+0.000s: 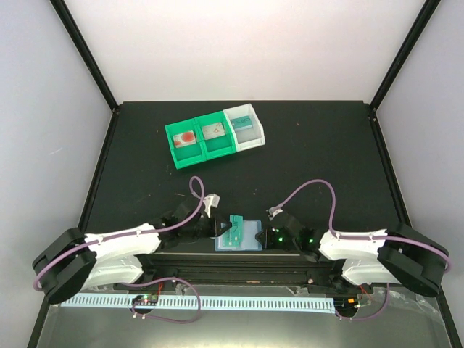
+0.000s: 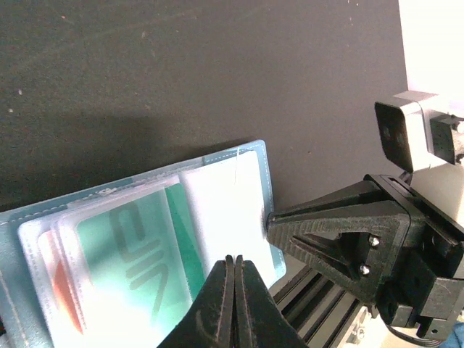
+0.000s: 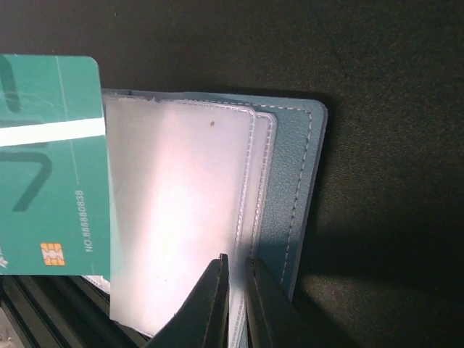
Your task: Take the credit cards out of the card holder
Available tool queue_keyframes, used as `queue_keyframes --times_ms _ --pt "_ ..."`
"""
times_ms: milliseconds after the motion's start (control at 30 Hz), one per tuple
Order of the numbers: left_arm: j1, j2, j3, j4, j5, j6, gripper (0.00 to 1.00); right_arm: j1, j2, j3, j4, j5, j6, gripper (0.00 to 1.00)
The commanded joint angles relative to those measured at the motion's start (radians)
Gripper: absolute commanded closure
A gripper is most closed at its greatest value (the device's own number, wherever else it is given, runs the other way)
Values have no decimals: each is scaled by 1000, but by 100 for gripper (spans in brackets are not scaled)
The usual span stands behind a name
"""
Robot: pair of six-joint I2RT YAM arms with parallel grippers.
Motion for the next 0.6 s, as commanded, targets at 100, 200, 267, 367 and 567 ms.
queue_keyframes --times_ms 100,200,267,367,567 --pt "11 -79 -8 -101 -36 22 98 5 -44 -1 -74 0 -56 88" --pt "13 -118 -8 -141 -44 31 98 4 -110 23 -135 8 -77 85" --pt "15 -160 -8 -164 -45 38 98 4 -159 48 -187 8 -106 83" --pt "18 -221 -8 -182 -4 63 98 5 -240 99 -262 -3 -181 78" --pt "19 -352 9 -247 124 137 98 5 -378 191 -400 -68 -329 73"
